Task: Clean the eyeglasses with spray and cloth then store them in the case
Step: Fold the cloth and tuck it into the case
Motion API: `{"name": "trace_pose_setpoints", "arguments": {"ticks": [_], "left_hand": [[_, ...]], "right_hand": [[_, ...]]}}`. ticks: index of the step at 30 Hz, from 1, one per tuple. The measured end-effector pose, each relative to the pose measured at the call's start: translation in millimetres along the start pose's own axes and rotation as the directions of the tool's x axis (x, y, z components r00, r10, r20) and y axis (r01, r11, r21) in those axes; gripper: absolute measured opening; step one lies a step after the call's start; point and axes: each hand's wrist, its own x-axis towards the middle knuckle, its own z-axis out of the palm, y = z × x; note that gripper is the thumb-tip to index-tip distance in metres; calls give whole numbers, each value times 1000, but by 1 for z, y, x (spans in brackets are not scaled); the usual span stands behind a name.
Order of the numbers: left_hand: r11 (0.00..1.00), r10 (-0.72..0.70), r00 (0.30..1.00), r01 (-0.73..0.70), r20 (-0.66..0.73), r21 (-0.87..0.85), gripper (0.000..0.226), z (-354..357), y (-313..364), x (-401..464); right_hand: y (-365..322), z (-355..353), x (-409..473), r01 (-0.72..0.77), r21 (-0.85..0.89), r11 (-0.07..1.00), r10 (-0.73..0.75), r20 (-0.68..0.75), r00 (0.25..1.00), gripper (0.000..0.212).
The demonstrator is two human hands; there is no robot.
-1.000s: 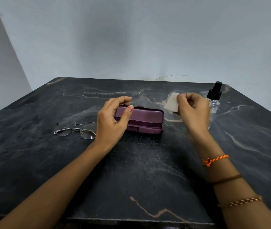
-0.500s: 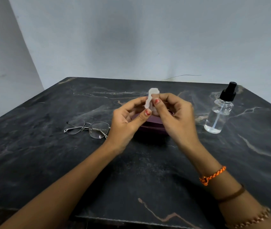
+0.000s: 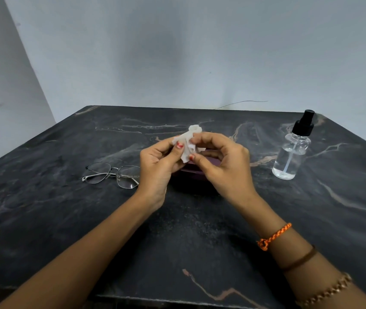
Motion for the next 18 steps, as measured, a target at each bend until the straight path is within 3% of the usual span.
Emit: {"name": "trace_pose_setpoints", "arguments": {"ticks": [5, 11, 15, 18], "left_hand": [[999, -24, 997, 28, -74, 46, 16, -2, 2, 5], [994, -6, 959, 37, -282, 106, 10, -15, 14, 16], [960, 97, 965, -26, -243, 279, 9, -18, 13, 22], [862, 156, 974, -53, -165, 504, 14, -23, 11, 25]], "right_hand": [[3, -4, 4, -91, 15, 996, 92, -115, 989, 13], [8, -19, 12, -301, 281, 911, 372, -246, 895, 22], [17, -20, 13, -460, 347, 817, 533, -152, 832, 19], [23, -20, 16, -543, 373, 753, 618, -115, 778, 19]]}}
